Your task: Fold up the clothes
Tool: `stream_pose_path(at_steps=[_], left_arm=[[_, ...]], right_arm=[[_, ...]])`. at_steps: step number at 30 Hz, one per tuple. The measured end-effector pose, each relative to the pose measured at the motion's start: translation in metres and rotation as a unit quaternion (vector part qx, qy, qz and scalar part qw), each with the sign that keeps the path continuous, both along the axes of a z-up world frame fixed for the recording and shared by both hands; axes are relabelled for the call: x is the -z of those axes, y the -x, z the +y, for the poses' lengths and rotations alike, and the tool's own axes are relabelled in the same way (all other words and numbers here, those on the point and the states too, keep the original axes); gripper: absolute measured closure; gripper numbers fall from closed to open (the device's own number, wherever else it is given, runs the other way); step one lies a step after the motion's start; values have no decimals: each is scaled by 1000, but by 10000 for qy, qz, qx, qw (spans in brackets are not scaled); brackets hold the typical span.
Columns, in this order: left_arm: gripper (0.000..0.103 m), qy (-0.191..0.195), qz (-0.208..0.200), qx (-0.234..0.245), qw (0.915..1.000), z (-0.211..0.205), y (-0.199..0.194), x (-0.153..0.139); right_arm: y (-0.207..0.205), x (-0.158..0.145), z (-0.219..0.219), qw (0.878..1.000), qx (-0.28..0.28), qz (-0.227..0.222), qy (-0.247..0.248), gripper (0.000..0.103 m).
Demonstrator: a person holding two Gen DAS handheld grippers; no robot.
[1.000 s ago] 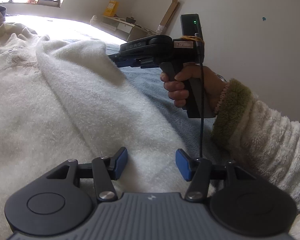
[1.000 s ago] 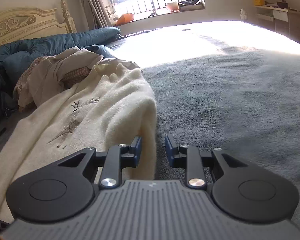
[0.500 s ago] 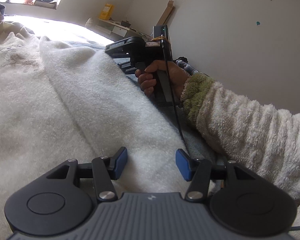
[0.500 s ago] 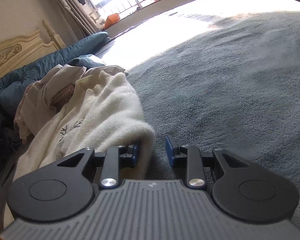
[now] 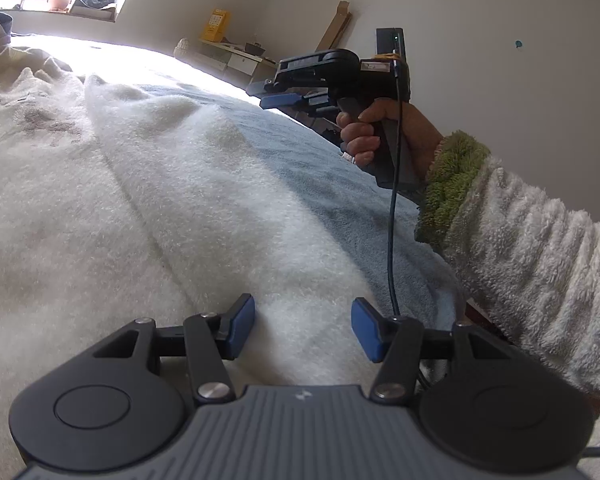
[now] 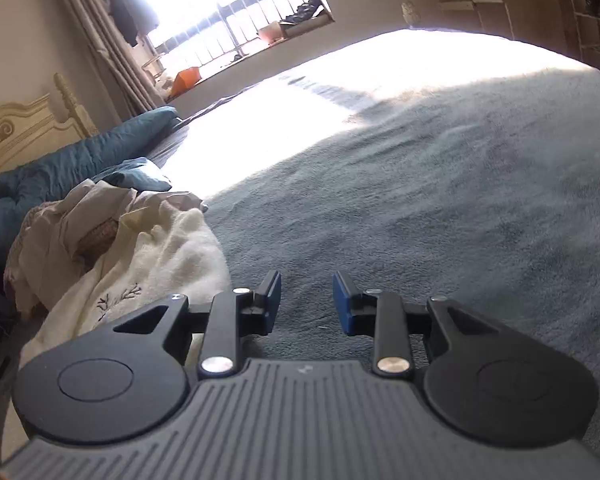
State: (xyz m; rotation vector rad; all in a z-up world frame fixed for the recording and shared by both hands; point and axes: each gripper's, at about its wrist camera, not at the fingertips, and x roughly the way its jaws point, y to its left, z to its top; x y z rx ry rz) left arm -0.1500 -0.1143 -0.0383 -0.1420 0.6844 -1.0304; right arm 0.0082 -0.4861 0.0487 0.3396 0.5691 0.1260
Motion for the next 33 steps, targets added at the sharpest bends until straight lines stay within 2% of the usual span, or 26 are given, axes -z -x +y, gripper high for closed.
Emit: stream_pose_path(at_steps=[3,4,7,10,11,14,18,21,25,27,30,33], left_arm=[[48,-7,28,-35,10000,0,1,0],[48,12,64,-58,10000,1,1,-1],[48,95,163,-101,9998,3,0,-1],[48,178,185,-58,9997,7,0,1],[48,213,182,-40,9996,9,0,3],[48,274,135,23,9995,11,-1,6],[48,319,90,26,9994,13,4,7],[48,347,138,-45,9993,12,6,6],[48,356,130,-49,9993,12,8,6],[48,447,243,-40,9987,15,5,7],[48,590,420,-32,9974,19,1,7],[48,804,669,-116,9944,32,1,3]], right_arm=[[-4,-1,47,9957,-698,-116,591,76],[-10,6,55,9939,-799,-3,755,77],[-34,44,59,9882,-570,767,1196,77],[-28,39,44,9939,-126,779,770,77],[-24,28,49,9931,-73,699,937,81],[-23,-3,75,9903,-390,259,1307,81],[-64,-19,117,9843,-928,117,1499,81],[-123,-6,142,9833,-1042,476,1418,81],[-193,19,157,9843,-922,928,1183,81],[-213,37,163,9805,-812,1148,1369,84],[-206,31,165,9816,-746,1021,1428,84],[-169,-2,153,9856,-732,676,1367,83]])
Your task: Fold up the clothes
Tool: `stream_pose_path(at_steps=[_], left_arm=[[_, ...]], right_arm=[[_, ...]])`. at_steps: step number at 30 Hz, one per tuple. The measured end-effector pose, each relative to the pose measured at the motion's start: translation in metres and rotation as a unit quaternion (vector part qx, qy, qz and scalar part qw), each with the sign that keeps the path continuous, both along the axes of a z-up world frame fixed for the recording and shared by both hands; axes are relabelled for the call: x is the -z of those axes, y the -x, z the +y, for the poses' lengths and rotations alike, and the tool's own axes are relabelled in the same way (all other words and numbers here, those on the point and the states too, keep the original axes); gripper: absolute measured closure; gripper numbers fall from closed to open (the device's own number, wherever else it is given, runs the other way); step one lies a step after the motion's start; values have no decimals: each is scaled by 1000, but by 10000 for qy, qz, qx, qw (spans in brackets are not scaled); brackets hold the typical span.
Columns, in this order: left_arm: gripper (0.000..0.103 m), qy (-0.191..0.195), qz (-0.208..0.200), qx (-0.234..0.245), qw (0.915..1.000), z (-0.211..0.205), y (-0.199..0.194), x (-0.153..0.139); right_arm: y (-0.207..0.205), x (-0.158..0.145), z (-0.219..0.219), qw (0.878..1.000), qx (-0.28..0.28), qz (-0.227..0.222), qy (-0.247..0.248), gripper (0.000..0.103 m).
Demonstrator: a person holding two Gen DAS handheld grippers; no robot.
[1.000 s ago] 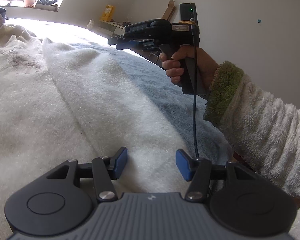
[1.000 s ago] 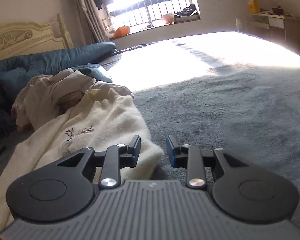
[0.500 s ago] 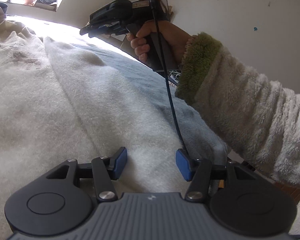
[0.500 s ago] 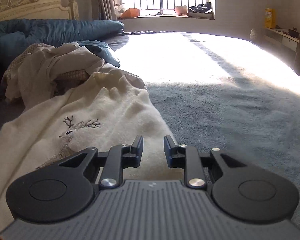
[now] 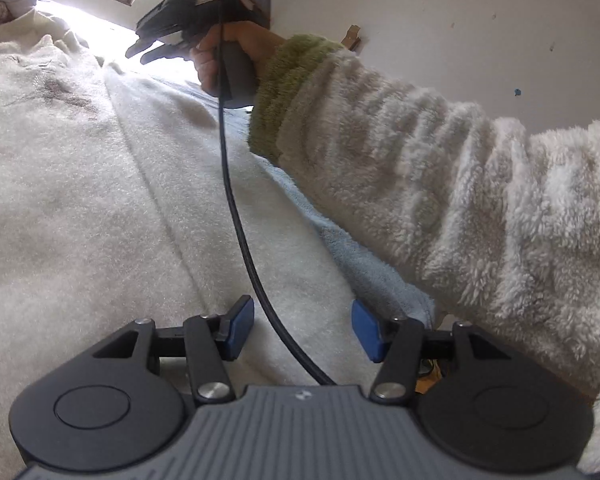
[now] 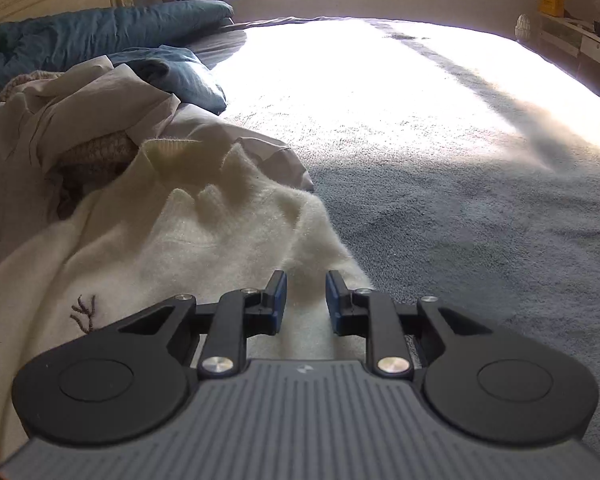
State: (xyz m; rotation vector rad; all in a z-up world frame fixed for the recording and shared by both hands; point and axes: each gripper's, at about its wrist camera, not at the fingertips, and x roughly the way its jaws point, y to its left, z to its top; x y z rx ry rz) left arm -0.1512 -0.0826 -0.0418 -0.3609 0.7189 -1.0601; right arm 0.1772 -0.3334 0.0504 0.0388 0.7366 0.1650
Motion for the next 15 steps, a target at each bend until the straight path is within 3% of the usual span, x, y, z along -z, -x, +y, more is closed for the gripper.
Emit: stream_pose_path(at_steps=[4,8,11,15], left_arm=[[47,572,154,-162,9981,33,12,-11],[39,1214,286,-97,9921,53,22,-23],[40,755,229,-121,9968,36,23,-28],[42,93,103,74,9999,4,22,-18]], right_arm=[[74,-59,-35,9987,77,-496,124,83],[147,-105,-75,9960,341,-780,273,83],[187,-99,-86,9976,351,-536,259,82],[222,-50,-57,9998,-171,-39,-3,82]])
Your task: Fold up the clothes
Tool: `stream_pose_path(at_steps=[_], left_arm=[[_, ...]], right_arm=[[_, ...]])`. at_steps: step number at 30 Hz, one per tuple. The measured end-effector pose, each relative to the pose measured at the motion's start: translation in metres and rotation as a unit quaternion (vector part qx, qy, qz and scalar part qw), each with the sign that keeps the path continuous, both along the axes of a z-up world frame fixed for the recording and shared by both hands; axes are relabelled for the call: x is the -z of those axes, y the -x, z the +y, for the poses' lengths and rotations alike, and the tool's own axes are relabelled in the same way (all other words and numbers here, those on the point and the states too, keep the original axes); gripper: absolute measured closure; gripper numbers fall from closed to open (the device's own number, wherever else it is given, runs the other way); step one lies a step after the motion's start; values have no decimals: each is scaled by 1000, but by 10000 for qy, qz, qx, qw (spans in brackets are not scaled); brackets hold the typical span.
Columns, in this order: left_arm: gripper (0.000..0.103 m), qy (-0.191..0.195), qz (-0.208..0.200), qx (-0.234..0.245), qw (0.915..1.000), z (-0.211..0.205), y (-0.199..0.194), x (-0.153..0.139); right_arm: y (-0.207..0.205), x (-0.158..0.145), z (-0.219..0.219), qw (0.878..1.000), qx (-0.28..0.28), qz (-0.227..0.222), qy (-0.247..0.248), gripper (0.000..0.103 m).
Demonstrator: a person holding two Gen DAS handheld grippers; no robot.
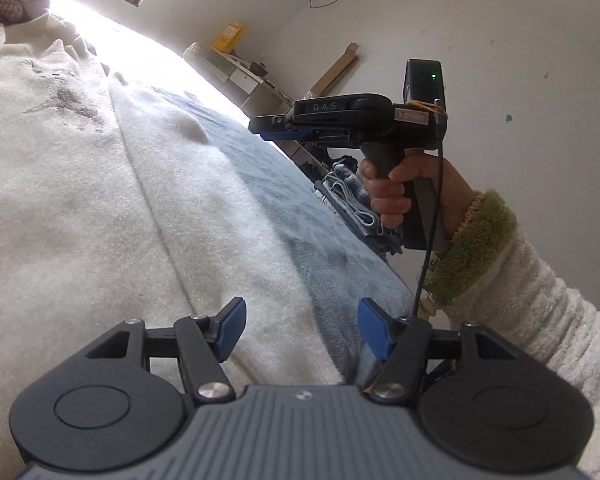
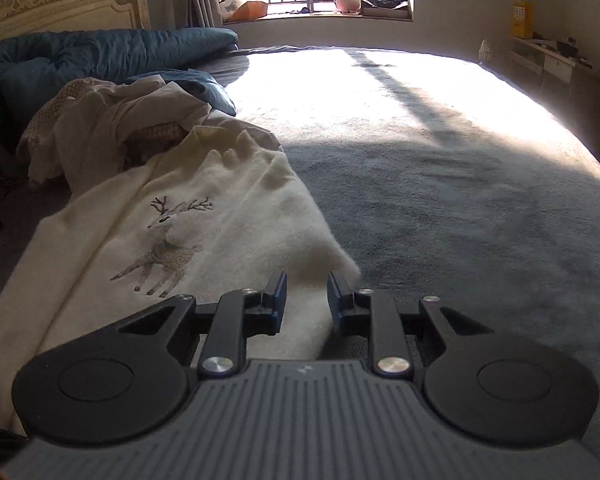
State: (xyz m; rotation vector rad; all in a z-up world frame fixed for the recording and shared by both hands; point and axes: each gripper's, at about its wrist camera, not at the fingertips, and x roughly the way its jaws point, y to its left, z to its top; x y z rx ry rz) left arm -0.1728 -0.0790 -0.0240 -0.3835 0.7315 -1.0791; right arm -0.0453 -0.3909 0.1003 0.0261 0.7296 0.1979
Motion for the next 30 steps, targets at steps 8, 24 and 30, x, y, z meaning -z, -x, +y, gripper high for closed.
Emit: stream_pose_path(at_steps=[8,24,30], left_arm=[[45,-403,122,-85,9991,-4,13,18],[46,-736,255,-2001,9767,112,-7,-4],[48,-561,148,-2023,9776,142,-19,-22]], right_arm=[[111,82,41,9993,-353,-73,2,83],[173,85,70,9978,-397,344,-407,81],[159,51,82,9954,-523,-14,-799,79]])
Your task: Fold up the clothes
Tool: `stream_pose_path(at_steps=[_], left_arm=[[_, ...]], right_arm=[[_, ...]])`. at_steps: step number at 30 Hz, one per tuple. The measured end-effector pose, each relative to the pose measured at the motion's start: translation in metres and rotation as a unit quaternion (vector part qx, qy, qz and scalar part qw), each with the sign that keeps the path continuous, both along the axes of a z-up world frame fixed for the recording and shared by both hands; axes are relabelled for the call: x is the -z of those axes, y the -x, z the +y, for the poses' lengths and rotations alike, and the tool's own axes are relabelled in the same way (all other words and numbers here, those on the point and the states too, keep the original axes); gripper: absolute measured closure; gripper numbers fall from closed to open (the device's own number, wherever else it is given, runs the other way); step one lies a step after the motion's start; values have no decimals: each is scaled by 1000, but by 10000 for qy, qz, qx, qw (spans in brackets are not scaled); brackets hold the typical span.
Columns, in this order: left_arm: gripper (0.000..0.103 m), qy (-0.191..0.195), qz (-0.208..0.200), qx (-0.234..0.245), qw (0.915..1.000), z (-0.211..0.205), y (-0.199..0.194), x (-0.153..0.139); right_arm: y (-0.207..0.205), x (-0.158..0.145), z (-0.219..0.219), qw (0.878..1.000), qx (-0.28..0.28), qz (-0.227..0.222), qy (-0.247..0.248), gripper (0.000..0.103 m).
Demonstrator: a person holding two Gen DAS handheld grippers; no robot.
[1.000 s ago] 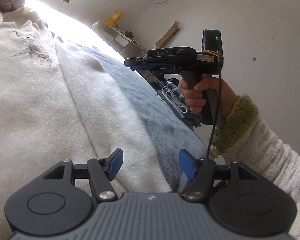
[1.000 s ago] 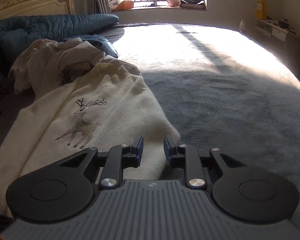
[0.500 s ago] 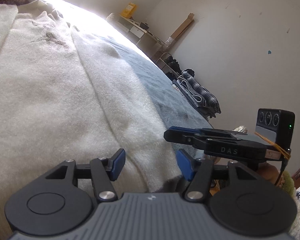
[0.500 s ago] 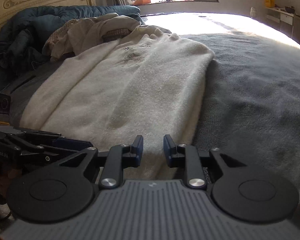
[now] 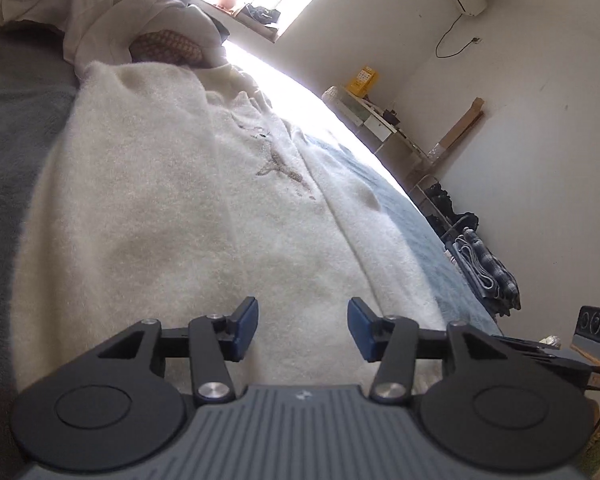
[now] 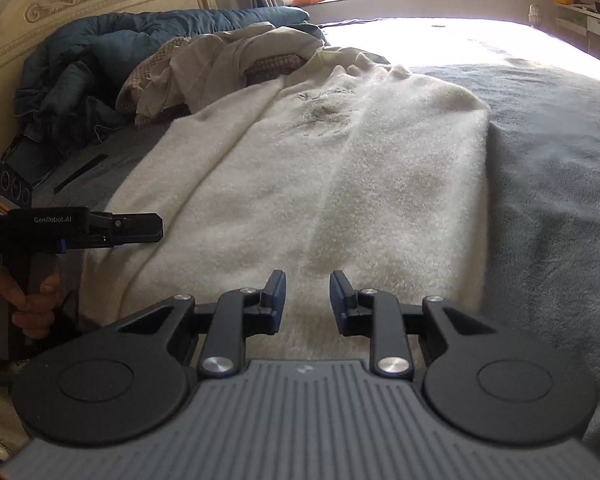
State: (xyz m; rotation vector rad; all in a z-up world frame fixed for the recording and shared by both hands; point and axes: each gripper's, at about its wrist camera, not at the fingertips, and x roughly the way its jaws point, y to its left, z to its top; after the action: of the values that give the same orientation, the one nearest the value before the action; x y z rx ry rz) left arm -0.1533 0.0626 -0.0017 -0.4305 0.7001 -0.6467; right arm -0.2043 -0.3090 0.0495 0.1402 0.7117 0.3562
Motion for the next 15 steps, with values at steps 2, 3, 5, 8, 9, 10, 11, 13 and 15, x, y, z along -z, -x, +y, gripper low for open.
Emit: stream_pose_path(at_steps=[2,3,5,8,9,10,11,13,15], left_arm=[[47,-107,-309,26,9995,4,-7,-18],[45,-103,-431,43,9990,8,-14,-29],[44,-121,-526,37,9985,14,-31,-49],[43,-193,-557,-53,9982,24,-67,-74],[43,-218,-559,-89,9982,27,-80,-82],[42,-245,-576,-115,9980,30,-93,-89],[42,-306,-644,-145,9973,32,-107,-94],[41,-567,-845,-319,9943,32,-143,-103],[40,-700,-867,-298,9933,28,-184,-105]], right_arm=[[-9,-11,2,9999,-32,-98,-124,79],[-18,-16,3,9998,-43,-133,-166,79],[-38,-27,5,9994,-62,-205,-269,79],[-70,-43,7,9986,-90,-312,-425,78],[-81,-49,8,9982,-103,-356,-466,78],[-95,-54,9,9980,-128,-422,-464,78],[-109,-59,11,9978,-162,-493,-413,77],[-138,-68,15,9972,-233,-660,-276,76],[-171,-74,17,9965,-289,-774,-155,74]])
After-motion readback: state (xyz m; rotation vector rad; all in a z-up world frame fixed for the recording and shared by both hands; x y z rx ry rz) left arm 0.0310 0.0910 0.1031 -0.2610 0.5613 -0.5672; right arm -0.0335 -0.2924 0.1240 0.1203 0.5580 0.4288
